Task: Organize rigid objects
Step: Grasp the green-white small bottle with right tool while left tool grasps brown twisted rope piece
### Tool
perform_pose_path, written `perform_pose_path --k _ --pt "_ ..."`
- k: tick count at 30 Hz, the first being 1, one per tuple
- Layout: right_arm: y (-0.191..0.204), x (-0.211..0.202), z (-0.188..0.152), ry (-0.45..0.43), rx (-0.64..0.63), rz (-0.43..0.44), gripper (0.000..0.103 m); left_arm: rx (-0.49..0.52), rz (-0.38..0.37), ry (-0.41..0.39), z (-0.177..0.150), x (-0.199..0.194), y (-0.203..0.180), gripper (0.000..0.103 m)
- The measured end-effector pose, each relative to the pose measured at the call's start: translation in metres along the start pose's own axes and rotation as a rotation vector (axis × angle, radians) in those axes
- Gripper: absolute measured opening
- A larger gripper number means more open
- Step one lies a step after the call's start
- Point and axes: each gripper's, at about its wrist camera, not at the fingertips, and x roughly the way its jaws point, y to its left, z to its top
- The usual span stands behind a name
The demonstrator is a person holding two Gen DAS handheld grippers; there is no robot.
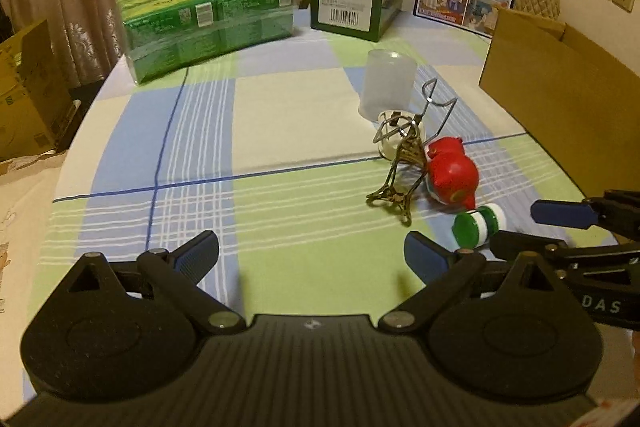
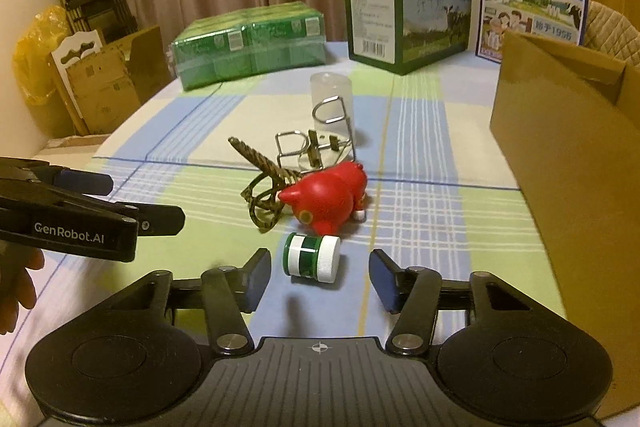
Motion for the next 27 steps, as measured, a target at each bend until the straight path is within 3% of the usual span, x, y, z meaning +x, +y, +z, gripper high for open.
perform_pose_path --k 8,13,18,27 --pt "0.001 0.026 0.0 0.023 0.002 -0.017 0.041 -0.007 -0.025 0.006 0.0 0.016 0.005 0.097" --pt "0.004 0.029 0.0 0.025 -0.003 -0.029 0.03 0.01 -0.043 0.009 -0.002 0.018 0.004 0.097" --pt "-0.001 0.023 0.001 0.021 -0.009 -0.038 0.029 0.061 -0.079 -0.003 -0.002 0.02 -0.005 0.096" --pt "-0.027 0.006 0.003 -0.004 -0.002 -0.086 0.028 0.198 -0.123 -0.006 0.006 0.038 -0.032 0.079"
